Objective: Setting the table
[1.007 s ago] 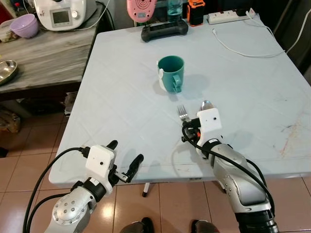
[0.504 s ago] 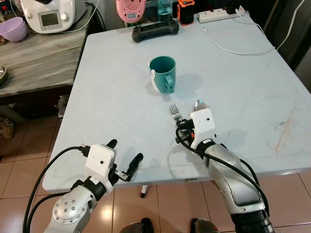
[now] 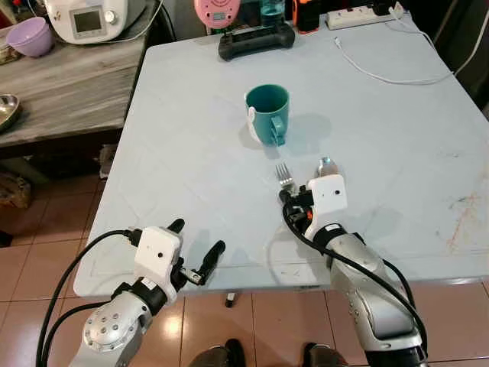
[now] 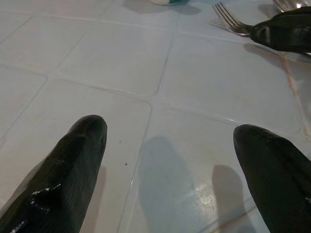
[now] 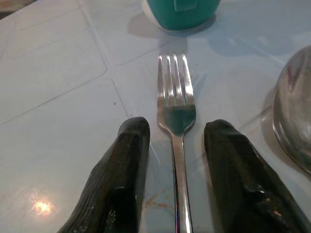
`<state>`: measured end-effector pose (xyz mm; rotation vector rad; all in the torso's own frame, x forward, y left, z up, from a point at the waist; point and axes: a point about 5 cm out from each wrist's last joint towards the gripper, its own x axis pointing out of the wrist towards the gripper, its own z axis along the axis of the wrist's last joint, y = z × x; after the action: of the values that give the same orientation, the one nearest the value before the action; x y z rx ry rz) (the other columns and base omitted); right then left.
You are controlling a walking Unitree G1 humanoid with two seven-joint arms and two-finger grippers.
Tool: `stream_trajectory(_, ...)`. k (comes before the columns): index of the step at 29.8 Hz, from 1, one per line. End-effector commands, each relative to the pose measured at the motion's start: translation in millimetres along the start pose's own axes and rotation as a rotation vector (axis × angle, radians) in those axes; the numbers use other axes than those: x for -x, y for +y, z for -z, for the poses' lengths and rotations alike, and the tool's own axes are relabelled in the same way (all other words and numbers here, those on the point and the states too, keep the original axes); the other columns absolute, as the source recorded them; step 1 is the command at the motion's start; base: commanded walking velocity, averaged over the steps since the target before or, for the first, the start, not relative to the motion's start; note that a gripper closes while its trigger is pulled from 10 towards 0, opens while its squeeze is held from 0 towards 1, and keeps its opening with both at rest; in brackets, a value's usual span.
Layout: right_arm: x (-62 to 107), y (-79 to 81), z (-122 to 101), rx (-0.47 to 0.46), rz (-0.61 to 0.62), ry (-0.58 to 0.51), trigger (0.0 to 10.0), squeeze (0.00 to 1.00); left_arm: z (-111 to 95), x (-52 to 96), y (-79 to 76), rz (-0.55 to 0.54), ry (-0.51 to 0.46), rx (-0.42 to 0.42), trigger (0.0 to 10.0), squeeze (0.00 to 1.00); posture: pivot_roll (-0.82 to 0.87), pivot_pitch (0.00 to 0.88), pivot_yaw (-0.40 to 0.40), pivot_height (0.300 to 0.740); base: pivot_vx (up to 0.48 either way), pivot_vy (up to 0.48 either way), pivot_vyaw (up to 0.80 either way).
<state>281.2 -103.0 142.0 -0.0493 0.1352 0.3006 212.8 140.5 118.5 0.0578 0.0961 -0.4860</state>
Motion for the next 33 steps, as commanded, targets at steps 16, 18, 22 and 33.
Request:
stream_trajectory(16, 9.0, -3.2, 22.0, 0.046, 0.062, 0.112, 10.0, 0.0, -1.5, -1.7, 0.7, 0.019, -0.009, 0.024, 10.0, 0.0, -0.08, 0.21, 0.179, 0.74, 0.0, 0.0, 0.0)
stream_trajectory(18, 7.4, -3.5, 22.5, 0.049, 0.065, 0.114, 10.0, 0.0, -1.6, -1.7, 0.4, 0.019, -0.01, 0.026, 10.0, 0.0, -0.08, 0.21, 0.177, 0.74, 0.0, 0.0, 0.0)
stream_trajectory(22, 4.6, -3.8, 23.0, 0.048, 0.066, 0.123, 10.0, 0.0, -1.2, -0.8, -0.4, 0.019, -0.011, 0.031, 10.0, 0.0, -0.08, 0.21, 0.172, 0.74, 0.0, 0.0, 0.0)
stream_trajectory(33, -1.2, -9.6, 24.9, 0.054, 0.123, 0.16, 0.0, 0.0, 0.1, 0.0, -1.7, 0.016, -0.01, 0.041, 10.0, 0.0, -0.07, 0.206, 0.161, 0.74, 0.0, 0.0, 0.0)
